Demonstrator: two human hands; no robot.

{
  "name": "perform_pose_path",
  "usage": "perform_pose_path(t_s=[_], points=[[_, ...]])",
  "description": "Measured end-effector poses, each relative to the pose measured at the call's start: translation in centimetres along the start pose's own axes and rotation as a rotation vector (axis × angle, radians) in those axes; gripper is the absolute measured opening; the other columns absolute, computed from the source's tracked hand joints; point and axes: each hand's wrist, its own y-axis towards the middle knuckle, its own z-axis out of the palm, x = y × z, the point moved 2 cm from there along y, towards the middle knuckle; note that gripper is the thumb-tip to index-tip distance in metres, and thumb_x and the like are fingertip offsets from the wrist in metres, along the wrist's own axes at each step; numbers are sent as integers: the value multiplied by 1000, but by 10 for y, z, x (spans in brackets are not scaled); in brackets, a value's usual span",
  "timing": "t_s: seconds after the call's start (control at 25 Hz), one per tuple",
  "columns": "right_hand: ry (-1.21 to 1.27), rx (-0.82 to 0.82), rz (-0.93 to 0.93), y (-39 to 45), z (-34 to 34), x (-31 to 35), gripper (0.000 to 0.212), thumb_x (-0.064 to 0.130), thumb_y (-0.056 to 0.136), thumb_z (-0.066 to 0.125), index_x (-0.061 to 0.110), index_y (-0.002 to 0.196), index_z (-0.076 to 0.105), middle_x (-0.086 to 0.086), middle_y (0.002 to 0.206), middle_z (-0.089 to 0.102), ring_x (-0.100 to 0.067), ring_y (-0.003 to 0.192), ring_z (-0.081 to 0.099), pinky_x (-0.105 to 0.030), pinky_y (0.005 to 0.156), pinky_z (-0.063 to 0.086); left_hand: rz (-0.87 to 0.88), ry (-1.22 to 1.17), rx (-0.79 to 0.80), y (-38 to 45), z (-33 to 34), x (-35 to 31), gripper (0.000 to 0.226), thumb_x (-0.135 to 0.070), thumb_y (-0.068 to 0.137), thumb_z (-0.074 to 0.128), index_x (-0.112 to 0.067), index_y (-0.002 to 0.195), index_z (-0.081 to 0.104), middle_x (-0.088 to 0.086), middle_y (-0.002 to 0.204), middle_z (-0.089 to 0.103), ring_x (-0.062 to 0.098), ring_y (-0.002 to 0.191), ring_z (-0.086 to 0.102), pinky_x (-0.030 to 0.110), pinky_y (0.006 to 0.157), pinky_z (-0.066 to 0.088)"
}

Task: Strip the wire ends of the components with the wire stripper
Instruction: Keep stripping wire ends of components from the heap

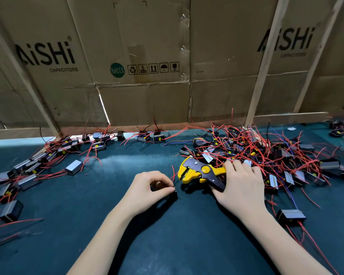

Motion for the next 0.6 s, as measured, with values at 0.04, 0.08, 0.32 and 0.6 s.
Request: perform_pose_path(t_s=[0.04, 0.08, 0.32, 0.6], points=[[-2, 0, -6, -1, -1, 1, 56, 53, 52, 83, 10, 80, 60, -6, 77, 61, -31, 72, 57, -38, 68, 38, -13, -4, -20, 0, 1, 0, 9, -16, 80, 79, -23, 75, 75, -10, 74, 69, 5, 65, 57, 21, 70, 48], [0, -1, -13, -1, -1, 3, 56, 53, 52, 84, 10, 80, 60, -6, 76, 60, -31, 72, 57, -38, 68, 38, -29, -3, -41, 0, 3, -1, 11, -17, 81, 79, -23, 73, 74, -11, 72, 68, 4, 63, 56, 20, 68, 46], [4, 0, -52, 0, -3, 9, 56, 52, 54, 83, 10, 82, 59, -6, 78, 60, -31, 74, 57, -39, 69, 37, -144, 25, -96, 5, 14, -7, 15, -20, 83, 74, -19, 68, 73, -8, 65, 67, 6, 62, 59, 23, 66, 47], [3, 0, -59, 1, -3, 6, 52, 53, 53, 84, 12, 72, 57, -3, 67, 59, -28, 63, 58, -37, 67, 38, -145, 38, -49, 7, 12, -8, 15, -19, 85, 73, -20, 71, 74, -16, 61, 66, -2, 58, 57, 13, 63, 43]])
